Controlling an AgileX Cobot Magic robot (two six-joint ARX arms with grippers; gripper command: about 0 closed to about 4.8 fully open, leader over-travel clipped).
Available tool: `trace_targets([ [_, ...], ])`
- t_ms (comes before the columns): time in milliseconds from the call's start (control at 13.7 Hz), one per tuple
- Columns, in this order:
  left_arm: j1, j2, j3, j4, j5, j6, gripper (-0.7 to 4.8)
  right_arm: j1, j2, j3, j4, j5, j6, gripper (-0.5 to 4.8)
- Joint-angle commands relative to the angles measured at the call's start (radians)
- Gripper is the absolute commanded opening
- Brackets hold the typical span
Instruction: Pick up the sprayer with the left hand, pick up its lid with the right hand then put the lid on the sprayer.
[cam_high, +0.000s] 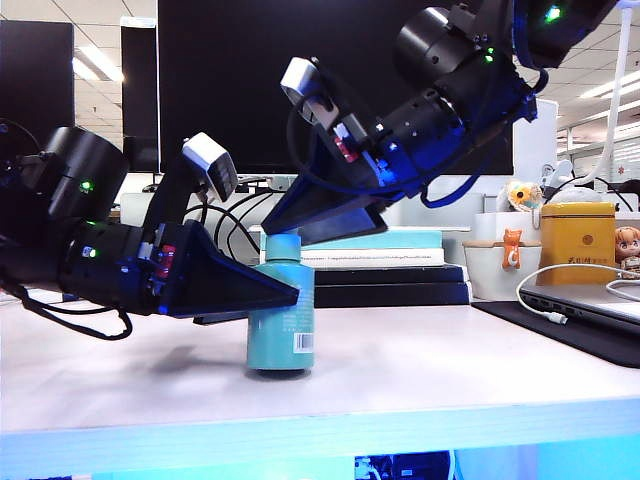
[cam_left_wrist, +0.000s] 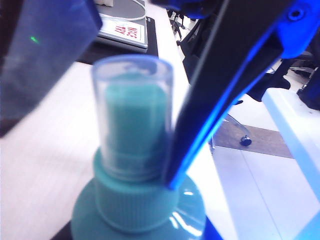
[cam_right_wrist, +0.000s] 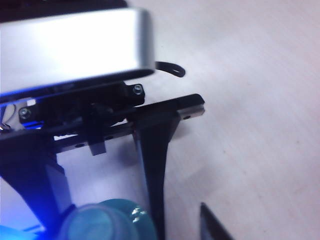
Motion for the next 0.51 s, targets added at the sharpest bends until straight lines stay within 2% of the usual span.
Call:
trace_targets([
  [73, -0.002, -0.008, 0.006, 0.009, -0.008, 0.051, 2.00, -0.005, 0.008, -0.008, 0.008, -0.013, 0.027, 3.13],
  [146, -0.002, -0.008, 0.006, -0.027, -0.057, 0.087, 1.78, -0.005, 0.008, -0.008, 0.036, -0.053, 0.073, 3.38],
  [219, -0.002, -0.008, 0.006, -0.049, -0.100, 0.116, 1.78, -0.005, 0.008, -0.008, 0.051, -0.069, 0.089, 3.38],
  [511, -0.002, -0.008, 0.006, -0.053, -0.185, 0.138, 1.77, -0.005, 0.008, -0.007, 0.092, -0.149, 0.157, 3.38],
])
